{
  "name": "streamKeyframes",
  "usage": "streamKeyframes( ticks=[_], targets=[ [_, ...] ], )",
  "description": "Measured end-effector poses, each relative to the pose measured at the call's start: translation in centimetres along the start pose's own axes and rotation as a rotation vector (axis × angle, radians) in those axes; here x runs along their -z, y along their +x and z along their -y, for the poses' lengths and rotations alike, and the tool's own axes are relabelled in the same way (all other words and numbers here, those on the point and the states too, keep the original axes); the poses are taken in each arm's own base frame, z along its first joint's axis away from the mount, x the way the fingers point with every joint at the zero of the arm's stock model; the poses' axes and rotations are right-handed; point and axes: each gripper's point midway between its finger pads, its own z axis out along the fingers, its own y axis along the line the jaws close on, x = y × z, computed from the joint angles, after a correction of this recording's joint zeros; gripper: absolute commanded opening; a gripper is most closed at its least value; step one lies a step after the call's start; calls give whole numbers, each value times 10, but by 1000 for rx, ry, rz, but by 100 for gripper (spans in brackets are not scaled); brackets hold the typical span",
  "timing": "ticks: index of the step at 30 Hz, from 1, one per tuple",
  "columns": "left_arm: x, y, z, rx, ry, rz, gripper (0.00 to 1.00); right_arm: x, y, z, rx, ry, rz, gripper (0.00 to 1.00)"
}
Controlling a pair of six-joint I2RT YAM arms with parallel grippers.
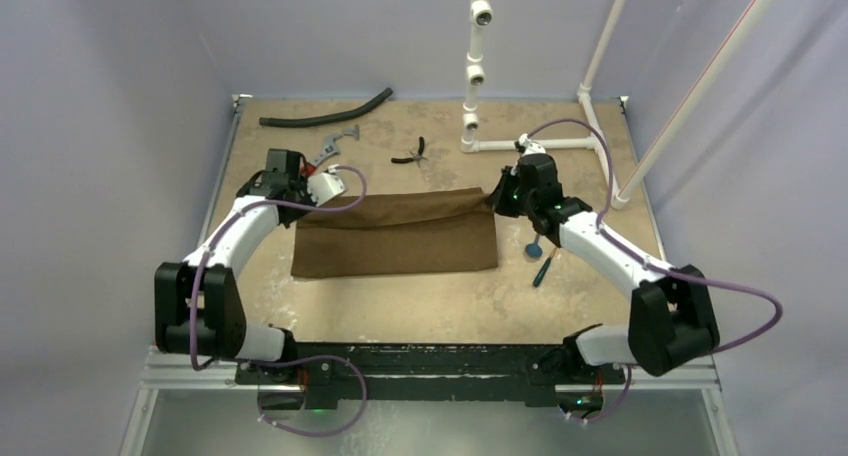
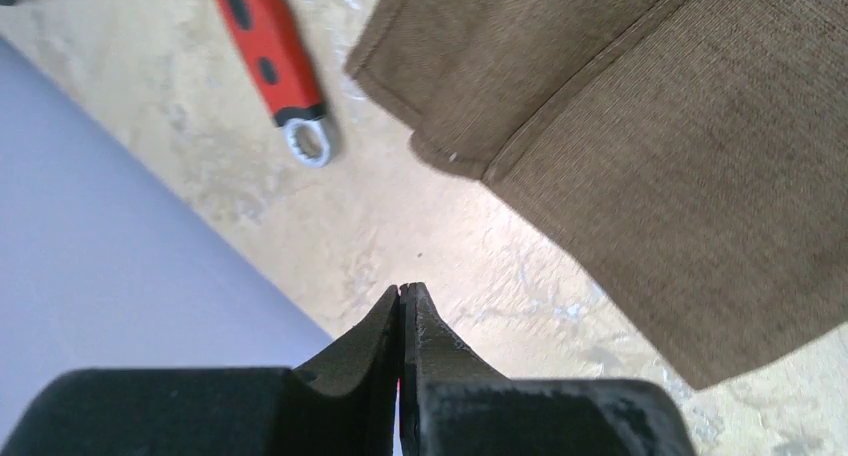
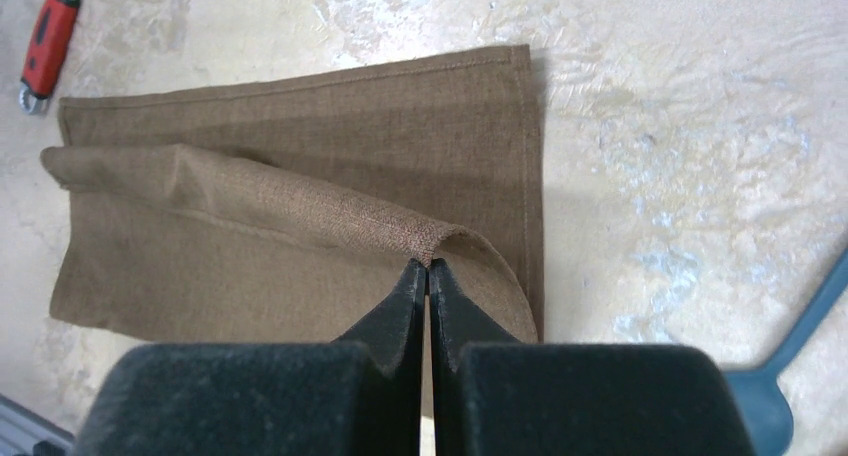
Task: Fold the napkin into a case and place the utensils inside
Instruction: Fold and flatten the napkin at the center of the board.
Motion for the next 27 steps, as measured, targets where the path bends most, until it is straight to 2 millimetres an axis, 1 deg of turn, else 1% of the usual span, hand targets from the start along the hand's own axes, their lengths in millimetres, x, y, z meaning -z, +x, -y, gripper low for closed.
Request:
streamKeyframes(
  ticks=[2, 4, 5, 7, 9, 11, 14, 16, 17, 19, 20, 22, 27],
  targets=[
    [16, -5, -7, 3, -18, 27, 1, 10, 1, -1, 0, -10, 4, 0],
    [30, -12, -12, 2, -35, 65, 10, 23, 4, -3, 1, -29, 6, 0],
    [34, -14, -12, -2, -38, 83, 15, 27, 5, -4, 1, -35, 9, 0],
    [35, -18, -8, -10, -27, 118, 20, 32, 7, -4, 1, -42, 11, 0],
    [25, -19, 4, -23, -2, 130, 20, 29, 10, -3, 0, -40, 0, 0],
    [11, -18, 18, -39, 35, 119, 20, 23, 17, 0, -4, -33, -31, 0],
    [-17, -19, 38, -68, 101, 89, 20, 13, 28, 6, -9, -12, -74, 0],
    [-30, -19, 44, -75, 122, 76, 24, 9, 32, 9, -11, -2, -91, 0],
    [-34, -19, 44, -74, 122, 74, 27, 7, 33, 9, -10, 0, -94, 0],
    [-39, -21, 40, -71, 106, 73, 28, 7, 34, 10, -11, 0, -96, 0],
    [-39, -22, 38, -66, 94, 77, 28, 6, 34, 9, -10, -1, -95, 0],
    [-40, -25, 30, -60, 58, 87, 33, 6, 34, 9, -11, -3, -95, 0],
    [-42, -25, 21, -61, 7, 80, 37, 5, 35, 10, -10, -4, -94, 0]
  ],
)
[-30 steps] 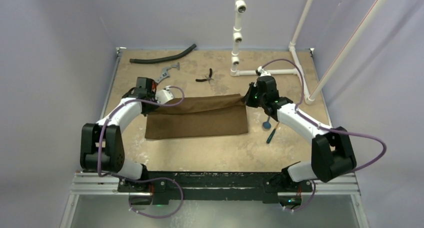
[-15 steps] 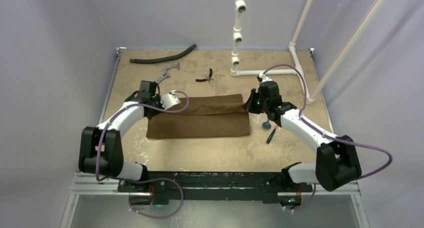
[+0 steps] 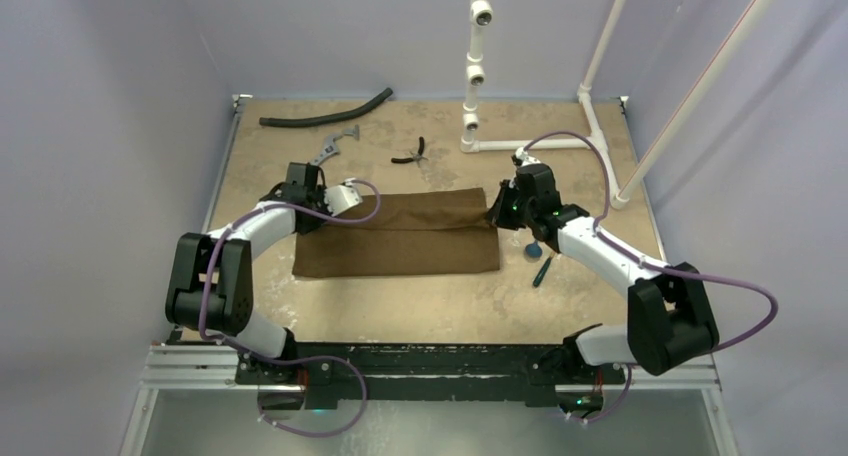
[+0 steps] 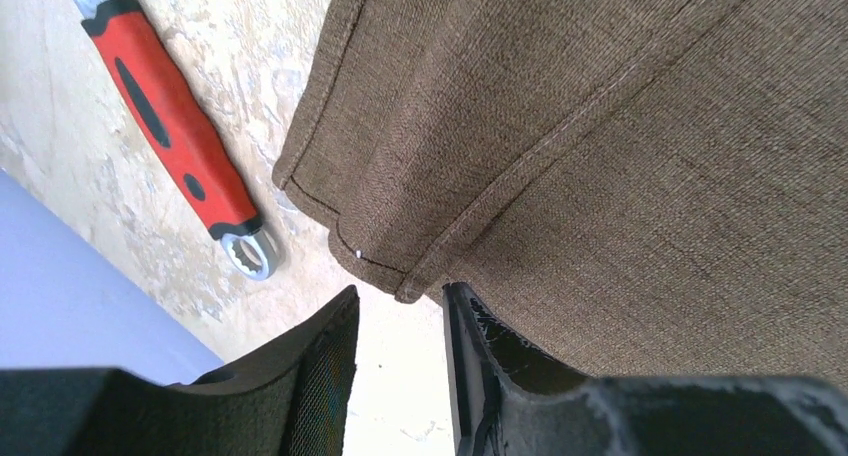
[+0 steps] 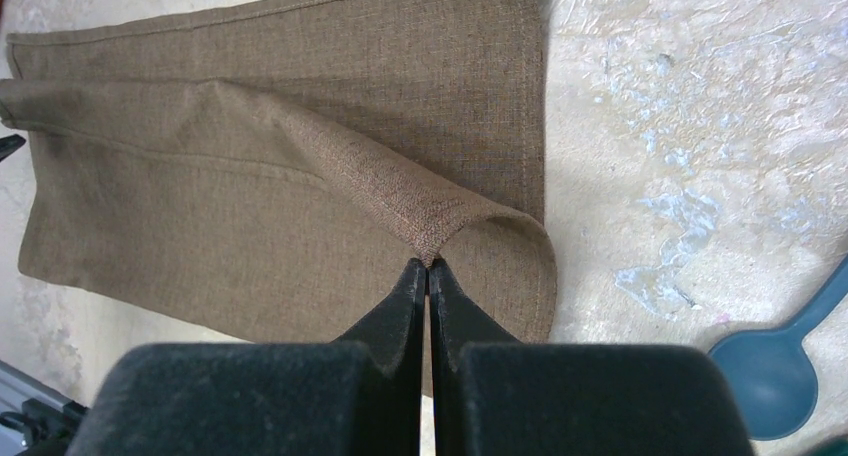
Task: Fold the napkin into a case and place the utensils inside
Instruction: Fold and flatten the napkin at the center of the board.
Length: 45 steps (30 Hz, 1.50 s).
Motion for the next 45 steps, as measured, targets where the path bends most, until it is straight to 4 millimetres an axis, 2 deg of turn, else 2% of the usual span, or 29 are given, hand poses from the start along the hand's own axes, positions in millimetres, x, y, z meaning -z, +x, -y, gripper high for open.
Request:
streamKeyframes(
  ticks=[4, 12, 17, 25, 30, 35, 40, 43, 45],
  targets=[
    [-2, 6, 2, -22, -14, -24, 51, -2, 2, 1, 0, -1, -6, 0],
    [-3, 7, 6, -65, -22, -40, 53, -9, 9, 2, -10, 0, -38, 0],
    [-8, 9, 9, -83, -53, -41, 40, -11, 9, 2, -17, -4, -38, 0],
    [-10, 6, -4, -79, -148, -24, 38, -10, 9, 1, -22, -5, -36, 0],
    [0, 5, -9, -71, -213, 10, 36, -10, 9, 0, -25, -7, -37, 0],
    [3, -2, -21, -63, -273, 40, 22, -10, 9, 0, -26, -7, -37, 0],
    [1, -2, -19, -62, -275, 45, 12, -10, 8, 0, -27, -8, -36, 0],
    [-2, 0, -16, -65, -263, 38, 0, -10, 8, 0, -29, -8, -36, 0],
    [-5, 1, -14, -66, -252, 35, 0, -10, 8, 0, -29, -8, -36, 0]
  ],
)
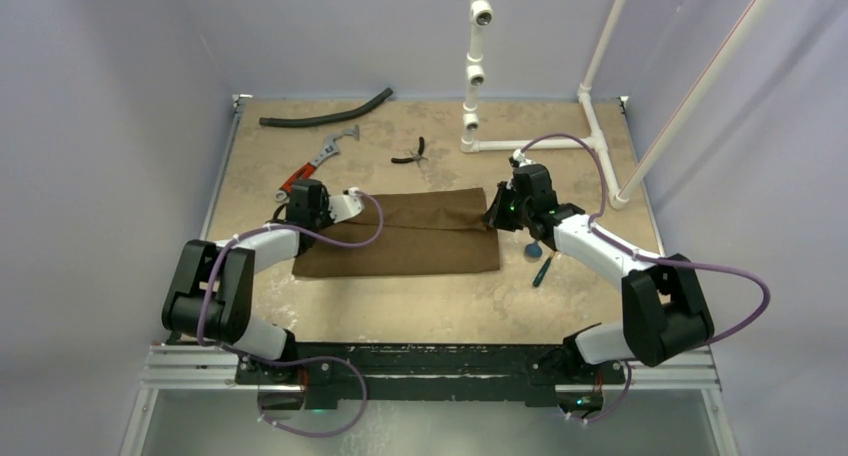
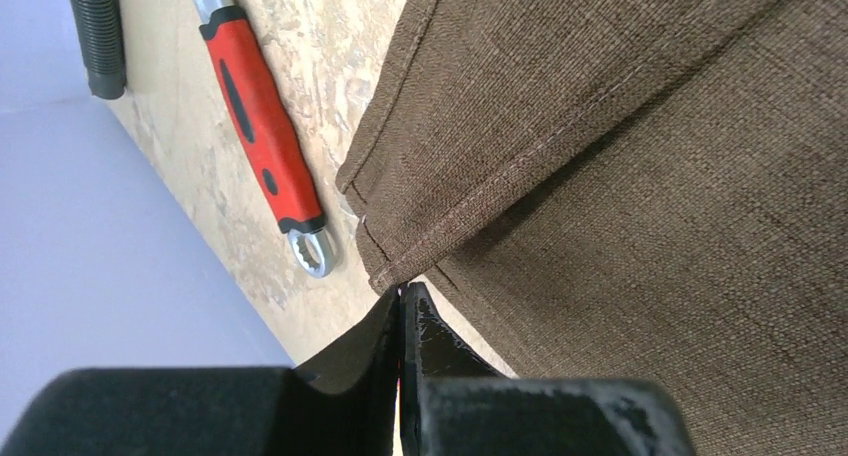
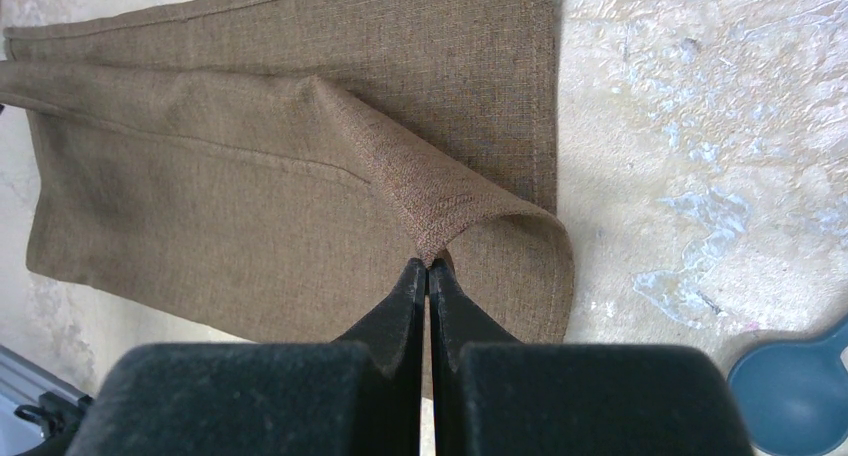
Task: Fold the napkin into a case and place the utensils inside
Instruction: Fold and flatten the napkin at the center of the board.
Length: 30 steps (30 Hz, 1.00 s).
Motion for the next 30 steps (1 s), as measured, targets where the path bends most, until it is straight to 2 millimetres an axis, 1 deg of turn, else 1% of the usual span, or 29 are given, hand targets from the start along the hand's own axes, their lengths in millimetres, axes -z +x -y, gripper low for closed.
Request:
streamKeyframes(
  ticks=[7, 11, 14, 17, 19, 21, 22, 23, 25, 26, 27, 30],
  targets=[
    [-3, -1, 4, 3, 22, 5, 0, 0, -2, -1, 1, -4, 6, 0],
    [1, -4, 4, 21, 49, 4, 0, 4, -3, -2, 6, -4, 11, 0],
    [19, -10, -6, 42, 59, 22, 0, 19, -14, -10, 23, -22, 42, 0],
    [47, -23, -32, 62, 19, 71, 0, 34, -24, -20, 43, -49, 75, 0],
    [66, -31, -48, 71, -7, 103, 0, 42, -26, -22, 52, -57, 86, 0],
    [84, -38, -59, 73, -9, 128, 0, 47, -26, -23, 56, -62, 93, 0],
    [88, -40, -61, 72, -2, 134, 9, 50, -26, -24, 57, -65, 95, 0],
    [90, -41, -60, 67, 8, 138, 22, 51, -27, -25, 58, -67, 97, 0],
    [87, -37, -50, 51, 37, 129, 41, 54, -27, -26, 59, -76, 102, 0],
    [82, -34, -43, 47, 51, 124, 47, 55, -26, -27, 59, -80, 99, 0],
    [76, -29, -33, 38, 74, 109, 50, 54, -25, -27, 59, -82, 95, 0],
    [49, -11, 7, 8, 185, 33, 53, 50, -22, -25, 56, -74, 79, 0]
  ],
)
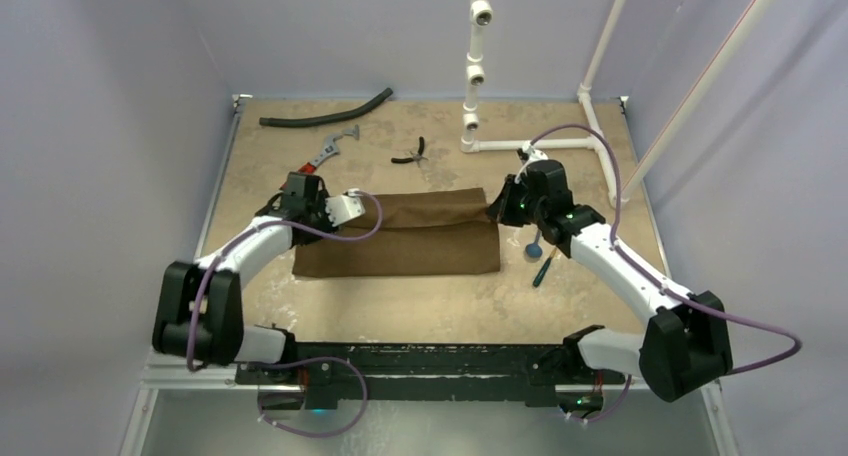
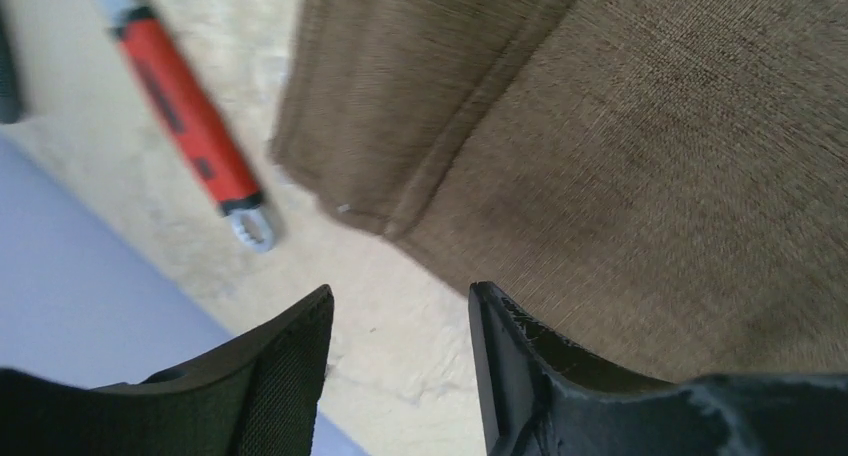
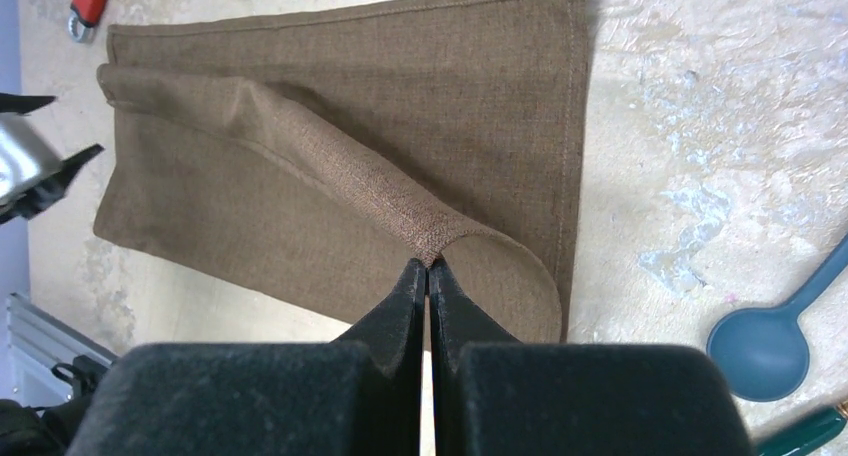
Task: Fold the napkin into a case and place the utensils inside
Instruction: Fold and flatten the napkin at the center of the board.
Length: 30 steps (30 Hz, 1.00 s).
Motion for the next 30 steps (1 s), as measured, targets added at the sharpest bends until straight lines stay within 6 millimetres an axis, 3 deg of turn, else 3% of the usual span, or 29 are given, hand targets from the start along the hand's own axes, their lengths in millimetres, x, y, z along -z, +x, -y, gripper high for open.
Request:
streamKeyframes(
  ticks=[3, 6, 12, 17, 23, 25, 30],
  targets=[
    [-26, 12, 16, -7, 65, -62, 55, -7, 5, 4, -5, 11, -21, 0],
    [-38, 15, 19, -9, 71, -82, 57, -16, 10, 8, -11, 26, -45, 0],
    [-40, 8, 2, -7, -3, -57, 52, -40, 27, 24, -21, 70, -113, 0],
    [-42, 4, -9, -9, -58, -47, 51, -46, 29, 27, -16, 79, -118, 0],
    [-52, 6, -3, -29, -47, -66, 51, -46, 28, 26, -15, 75, -112, 0],
    [-54, 9, 0, -48, -36, -81, 57, -46, 28, 26, -15, 75, -112, 0],
    [-50, 12, -2, -75, -41, -102, 60, -46, 27, 26, -15, 74, -110, 0]
  ],
)
